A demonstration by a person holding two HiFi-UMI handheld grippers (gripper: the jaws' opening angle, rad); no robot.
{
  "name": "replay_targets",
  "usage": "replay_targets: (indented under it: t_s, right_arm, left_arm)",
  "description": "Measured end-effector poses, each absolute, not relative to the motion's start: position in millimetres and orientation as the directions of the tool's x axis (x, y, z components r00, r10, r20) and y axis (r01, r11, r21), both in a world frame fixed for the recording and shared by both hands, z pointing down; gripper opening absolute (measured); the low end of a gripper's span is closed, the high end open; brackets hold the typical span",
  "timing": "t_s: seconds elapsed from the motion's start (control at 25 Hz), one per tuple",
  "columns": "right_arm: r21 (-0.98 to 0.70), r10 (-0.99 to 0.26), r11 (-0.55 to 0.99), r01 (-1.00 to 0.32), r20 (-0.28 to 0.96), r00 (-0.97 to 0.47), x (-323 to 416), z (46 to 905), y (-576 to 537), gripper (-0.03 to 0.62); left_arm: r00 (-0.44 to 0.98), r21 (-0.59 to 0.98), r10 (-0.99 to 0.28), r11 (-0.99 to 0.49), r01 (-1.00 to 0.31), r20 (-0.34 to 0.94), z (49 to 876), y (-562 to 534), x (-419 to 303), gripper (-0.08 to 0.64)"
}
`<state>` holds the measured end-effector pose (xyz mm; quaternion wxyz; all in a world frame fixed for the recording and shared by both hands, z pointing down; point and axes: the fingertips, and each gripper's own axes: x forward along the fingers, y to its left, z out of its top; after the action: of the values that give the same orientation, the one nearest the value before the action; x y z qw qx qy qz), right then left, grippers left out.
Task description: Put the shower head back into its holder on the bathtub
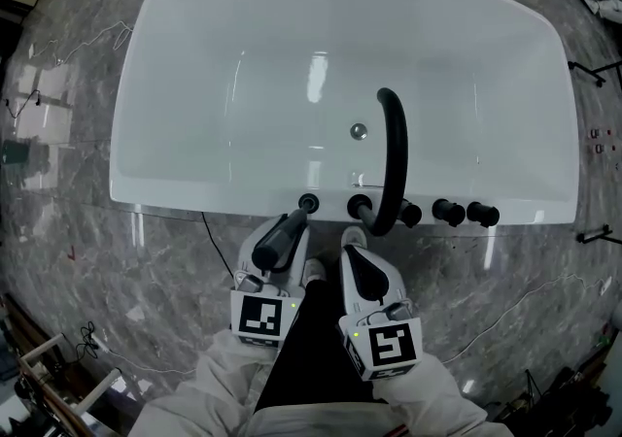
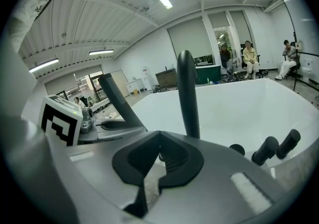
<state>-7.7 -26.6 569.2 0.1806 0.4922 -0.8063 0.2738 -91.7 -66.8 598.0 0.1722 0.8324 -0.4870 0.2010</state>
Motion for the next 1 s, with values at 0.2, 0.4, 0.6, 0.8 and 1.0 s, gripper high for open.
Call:
replay_targets:
  t_s: [0.2, 0.4, 0.6, 0.8, 1.0]
  right_arm:
    - [-0.270, -0.688, 0.346, -0.898, 0.578, -0.439, -3, 581, -25, 0.006]
    - [-0.277, -0.683, 0.340, -0.899, 0.585, -0.438, -5, 587, -23, 0.006]
    - [-0.282, -0.673, 0.338, -0.898, 0.594, -0.440, -3, 593, -19, 0.006]
    - [-0.280, -0.669, 0.336, -0.899, 0.601, -0.437, 2, 600, -22, 0.006]
    - [-0.284, -0.658, 0.328, -0.901, 0.615, -0.434, 5, 607, -22, 0.005]
  left_arm:
    - [0.444, 0.085, -0.724, -0.476, -0.875, 0.528, 618, -67, -90, 0.138]
    - [0.447, 0.079, -0.707, -0.488, -0.869, 0.548, 630, -68, -87, 0.138]
    - [0.443, 0.073, -0.698, -0.491, -0.868, 0.563, 642, -69, -86, 0.138]
    - [0.434, 0.071, -0.692, -0.487, -0.871, 0.577, 654, -72, -86, 0.138]
    - [0.434, 0.076, -0.677, -0.489, -0.869, 0.594, 668, -72, -83, 0.138]
